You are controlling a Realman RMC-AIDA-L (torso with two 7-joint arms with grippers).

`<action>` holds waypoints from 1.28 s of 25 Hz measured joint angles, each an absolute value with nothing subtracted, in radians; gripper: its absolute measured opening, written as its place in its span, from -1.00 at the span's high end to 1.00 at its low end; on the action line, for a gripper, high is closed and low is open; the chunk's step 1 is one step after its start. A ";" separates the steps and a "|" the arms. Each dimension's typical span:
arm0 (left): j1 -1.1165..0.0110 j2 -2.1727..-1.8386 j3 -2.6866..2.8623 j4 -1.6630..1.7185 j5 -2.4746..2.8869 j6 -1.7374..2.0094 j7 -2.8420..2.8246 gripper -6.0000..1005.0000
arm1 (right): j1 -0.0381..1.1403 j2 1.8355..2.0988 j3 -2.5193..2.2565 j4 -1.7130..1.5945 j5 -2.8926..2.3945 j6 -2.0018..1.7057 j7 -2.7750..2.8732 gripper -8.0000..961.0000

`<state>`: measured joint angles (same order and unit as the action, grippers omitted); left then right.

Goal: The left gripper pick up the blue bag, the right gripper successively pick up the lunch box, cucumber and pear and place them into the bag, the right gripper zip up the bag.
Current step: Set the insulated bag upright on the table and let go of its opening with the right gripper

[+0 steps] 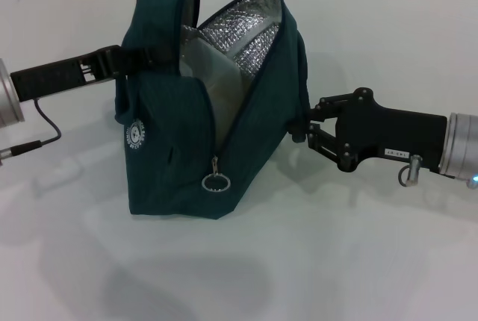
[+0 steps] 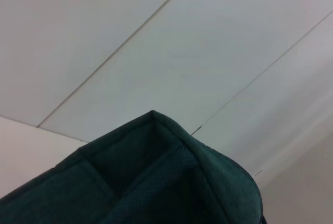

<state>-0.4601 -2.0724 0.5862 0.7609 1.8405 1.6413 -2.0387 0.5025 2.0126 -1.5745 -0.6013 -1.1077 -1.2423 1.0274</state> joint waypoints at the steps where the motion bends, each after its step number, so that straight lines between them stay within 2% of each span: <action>1: -0.460 -2.072 0.587 0.761 1.841 1.642 -2.039 0.92 | 0.501 2.012 -1.573 -0.603 -1.108 -1.243 1.023 0.60; 10: -0.466 -2.076 0.593 0.761 1.841 1.649 -2.039 0.92 | 0.456 2.001 -1.563 -0.668 -1.108 -1.251 0.983 0.75; 19: -0.512 -2.083 0.686 0.706 1.787 1.650 -2.037 0.92 | 0.312 1.963 -1.511 -0.877 -1.131 -1.273 0.976 0.79; 26: -0.586 -2.089 0.785 0.572 1.720 1.631 -1.966 0.92 | 0.228 1.984 -1.278 -0.906 -1.291 -1.454 0.994 0.80; 32: -0.640 -2.096 0.867 0.460 1.690 1.567 -1.898 0.92 | 0.204 1.986 -1.165 -0.903 -1.373 -1.525 1.012 0.81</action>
<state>-0.6398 -2.0964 0.8666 0.4599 1.6897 1.5665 -1.8981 0.2037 1.9859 -1.1647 -0.9034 -1.3729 -1.5254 1.0122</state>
